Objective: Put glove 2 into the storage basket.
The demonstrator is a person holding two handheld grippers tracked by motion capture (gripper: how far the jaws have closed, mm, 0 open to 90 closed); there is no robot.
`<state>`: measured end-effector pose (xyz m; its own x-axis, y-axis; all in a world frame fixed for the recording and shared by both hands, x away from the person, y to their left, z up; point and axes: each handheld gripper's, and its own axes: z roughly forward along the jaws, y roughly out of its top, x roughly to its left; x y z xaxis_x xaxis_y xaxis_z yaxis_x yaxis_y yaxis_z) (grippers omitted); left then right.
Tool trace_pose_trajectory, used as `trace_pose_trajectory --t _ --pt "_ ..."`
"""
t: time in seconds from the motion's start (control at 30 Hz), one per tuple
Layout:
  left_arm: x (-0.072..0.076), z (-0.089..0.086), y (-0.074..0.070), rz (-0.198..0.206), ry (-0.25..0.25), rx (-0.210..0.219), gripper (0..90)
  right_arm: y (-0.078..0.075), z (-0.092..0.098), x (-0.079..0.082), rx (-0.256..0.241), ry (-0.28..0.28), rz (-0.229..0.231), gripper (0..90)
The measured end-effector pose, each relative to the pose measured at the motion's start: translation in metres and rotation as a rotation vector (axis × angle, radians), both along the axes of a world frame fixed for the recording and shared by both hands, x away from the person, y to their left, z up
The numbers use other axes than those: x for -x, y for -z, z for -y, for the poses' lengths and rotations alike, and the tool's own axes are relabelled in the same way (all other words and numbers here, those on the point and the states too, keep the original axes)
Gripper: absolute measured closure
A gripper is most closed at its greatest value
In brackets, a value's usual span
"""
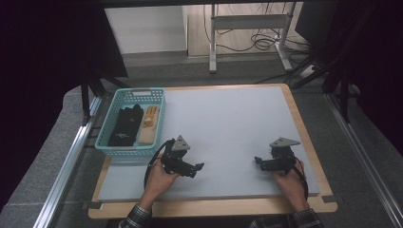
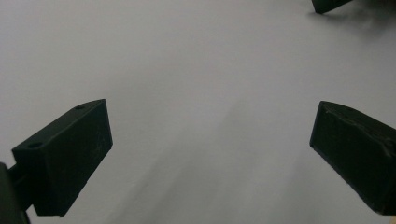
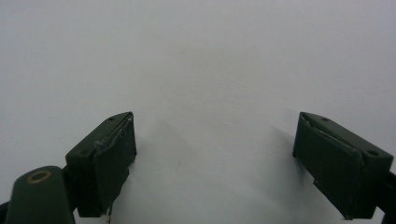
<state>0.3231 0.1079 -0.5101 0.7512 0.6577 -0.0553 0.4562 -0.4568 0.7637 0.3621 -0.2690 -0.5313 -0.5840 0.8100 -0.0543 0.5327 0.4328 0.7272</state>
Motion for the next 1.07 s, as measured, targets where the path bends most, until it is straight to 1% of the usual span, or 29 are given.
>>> trace_pose_trajectory --t 0.1,0.2,0.57,0.6,0.67,0.7,1.07 --pt "0.001 0.000 0.008 -0.010 0.008 0.003 0.0 0.000 0.000 0.000 0.000 -0.001 0.000 13.0" --pt "0.002 0.000 0.014 -0.018 0.019 -0.003 0.0 0.000 0.000 0.000 0.000 0.000 0.000 13.1" --pt "0.004 -0.003 0.036 -0.056 -0.002 -0.067 0.0 0.000 0.000 0.000 0.000 -0.001 0.001 13.1" --pt "0.004 -0.003 0.037 -0.060 -0.005 -0.081 0.0 0.000 0.000 0.000 0.000 -0.001 0.001 13.1" --pt "0.004 -0.002 0.037 -0.052 -0.006 -0.088 0.0 0.000 0.000 0.000 0.000 -0.001 0.001 13.1" --pt "0.004 -0.002 0.037 -0.054 -0.009 -0.097 0.0 0.000 0.000 0.000 0.000 -0.001 0.001 13.0" --pt "0.004 -0.001 0.037 -0.060 -0.012 -0.099 0.0 0.000 0.000 0.000 0.000 0.000 -0.001 13.0"
